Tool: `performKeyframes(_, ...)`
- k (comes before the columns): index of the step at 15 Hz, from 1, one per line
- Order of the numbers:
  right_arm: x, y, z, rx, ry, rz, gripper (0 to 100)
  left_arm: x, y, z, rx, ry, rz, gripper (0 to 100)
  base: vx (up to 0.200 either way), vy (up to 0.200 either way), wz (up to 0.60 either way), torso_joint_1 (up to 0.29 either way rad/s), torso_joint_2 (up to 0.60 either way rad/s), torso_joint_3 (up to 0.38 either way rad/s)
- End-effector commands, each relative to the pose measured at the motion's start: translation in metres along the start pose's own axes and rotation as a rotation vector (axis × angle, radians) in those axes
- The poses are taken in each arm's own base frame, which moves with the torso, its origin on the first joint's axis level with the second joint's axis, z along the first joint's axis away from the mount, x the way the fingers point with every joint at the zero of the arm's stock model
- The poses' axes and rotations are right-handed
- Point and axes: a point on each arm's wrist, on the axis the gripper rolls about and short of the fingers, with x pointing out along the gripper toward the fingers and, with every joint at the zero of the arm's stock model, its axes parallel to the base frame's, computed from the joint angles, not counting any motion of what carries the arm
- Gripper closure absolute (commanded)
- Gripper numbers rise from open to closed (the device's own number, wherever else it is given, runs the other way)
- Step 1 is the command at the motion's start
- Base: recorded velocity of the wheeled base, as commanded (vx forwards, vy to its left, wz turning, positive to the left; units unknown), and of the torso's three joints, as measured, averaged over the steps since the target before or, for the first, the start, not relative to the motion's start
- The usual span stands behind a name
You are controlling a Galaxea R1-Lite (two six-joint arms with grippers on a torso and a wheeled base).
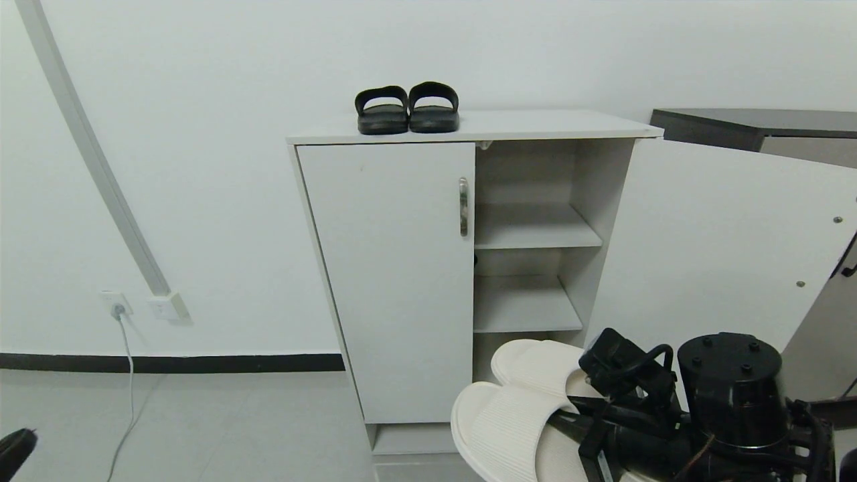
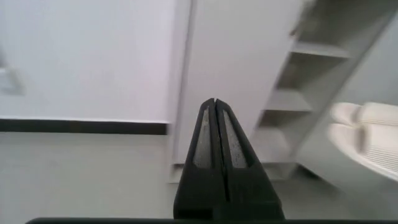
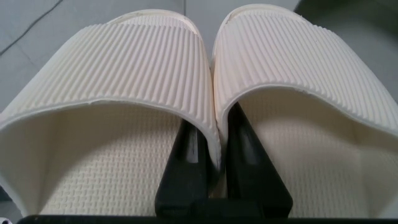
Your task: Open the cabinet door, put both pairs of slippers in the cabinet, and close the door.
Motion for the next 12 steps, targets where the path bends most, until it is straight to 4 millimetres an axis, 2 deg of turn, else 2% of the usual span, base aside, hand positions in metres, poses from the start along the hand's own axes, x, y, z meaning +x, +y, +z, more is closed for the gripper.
performKeyframes(1, -0.001, 0.000, 0.001, -0.001, -0.005, -0.001, 100, -0.020, 0.008, -0.037, 0.015, -0.077, 0.154, 100, 0.000, 0.000, 0.00, 0.000, 0.00, 0.000)
performKeyframes(4, -0.001, 0.000, 0.001, -0.001, -0.008, -0.003, 100, -0.029, 0.009, -0.063, 0.034, -0.139, 0.248, 100, 0.000, 0.000, 0.00, 0.000, 0.00, 0.000)
performKeyframes(6, -0.001, 0.000, 0.001, -0.001, -0.006, -0.001, 100, -0.034, 0.011, -0.077, 0.050, -0.117, 0.199, 100, 0.000, 0.000, 0.00, 0.000, 0.00, 0.000)
performKeyframes(9, -0.001, 0.000, 0.003, 0.001, -0.020, -0.003, 100, -0.035, 0.008, -0.082, 0.119, -0.091, 0.026, 100, 0.000, 0.000, 0.00, 0.000, 0.00, 0.000)
performKeyframes(12, 0.007, 0.001, -0.003, 0.047, 0.011, -0.070, 100, -0.035, 0.008, -0.083, 0.161, -0.088, 0.003, 100, 0.000, 0.000, 0.00, 0.000, 0.00, 0.000)
